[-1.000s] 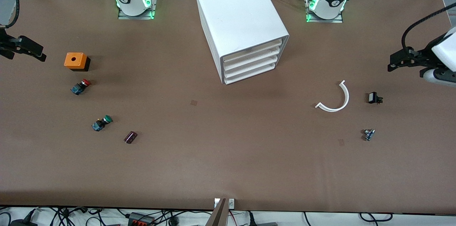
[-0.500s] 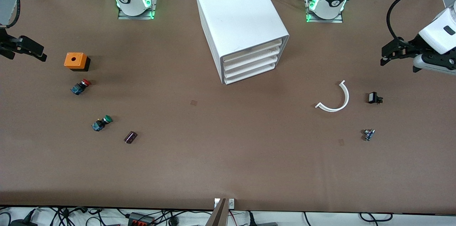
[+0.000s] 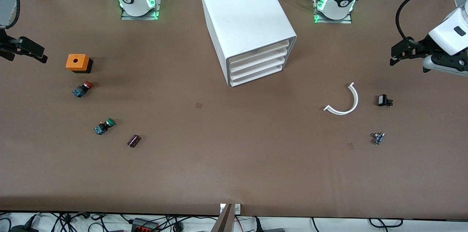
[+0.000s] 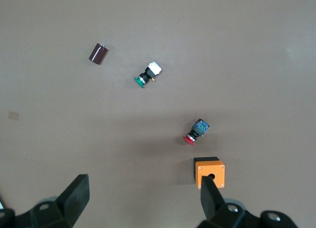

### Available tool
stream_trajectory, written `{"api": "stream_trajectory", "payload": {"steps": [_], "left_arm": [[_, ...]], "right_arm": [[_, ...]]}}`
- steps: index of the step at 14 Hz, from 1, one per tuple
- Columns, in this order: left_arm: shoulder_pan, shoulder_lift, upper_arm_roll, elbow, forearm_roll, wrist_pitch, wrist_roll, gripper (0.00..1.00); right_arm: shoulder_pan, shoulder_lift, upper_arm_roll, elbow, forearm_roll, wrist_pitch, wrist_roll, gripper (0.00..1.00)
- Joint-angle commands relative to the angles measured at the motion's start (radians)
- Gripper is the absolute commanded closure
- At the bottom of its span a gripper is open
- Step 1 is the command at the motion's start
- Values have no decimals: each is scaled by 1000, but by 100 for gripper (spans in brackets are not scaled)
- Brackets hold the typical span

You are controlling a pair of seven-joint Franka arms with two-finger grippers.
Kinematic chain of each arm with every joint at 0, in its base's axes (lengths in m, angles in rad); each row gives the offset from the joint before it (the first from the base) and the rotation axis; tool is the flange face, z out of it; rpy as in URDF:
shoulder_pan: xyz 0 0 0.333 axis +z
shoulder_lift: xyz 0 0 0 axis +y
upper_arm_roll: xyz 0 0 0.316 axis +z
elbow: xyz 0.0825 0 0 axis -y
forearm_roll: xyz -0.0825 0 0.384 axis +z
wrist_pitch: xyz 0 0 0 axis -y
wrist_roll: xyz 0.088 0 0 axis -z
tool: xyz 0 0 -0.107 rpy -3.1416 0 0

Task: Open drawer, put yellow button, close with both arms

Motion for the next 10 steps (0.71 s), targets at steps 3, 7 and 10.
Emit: {"api": "stream_trajectory", "payload": {"steps": [3, 7, 10], "left_arm": [[-13, -10, -10, 12, 25, -16, 14, 0], [-13, -10, -14, 12, 25, -16, 14, 0], [-13, -10, -14, 12, 25, -16, 14, 0]], "right_arm": [[-6, -7, 4, -4, -7, -9, -19, 0], [-8, -4, 4, -8, -7, -15, -33, 0], [-8, -4, 4, -10, -5, -15, -38, 0]]}}
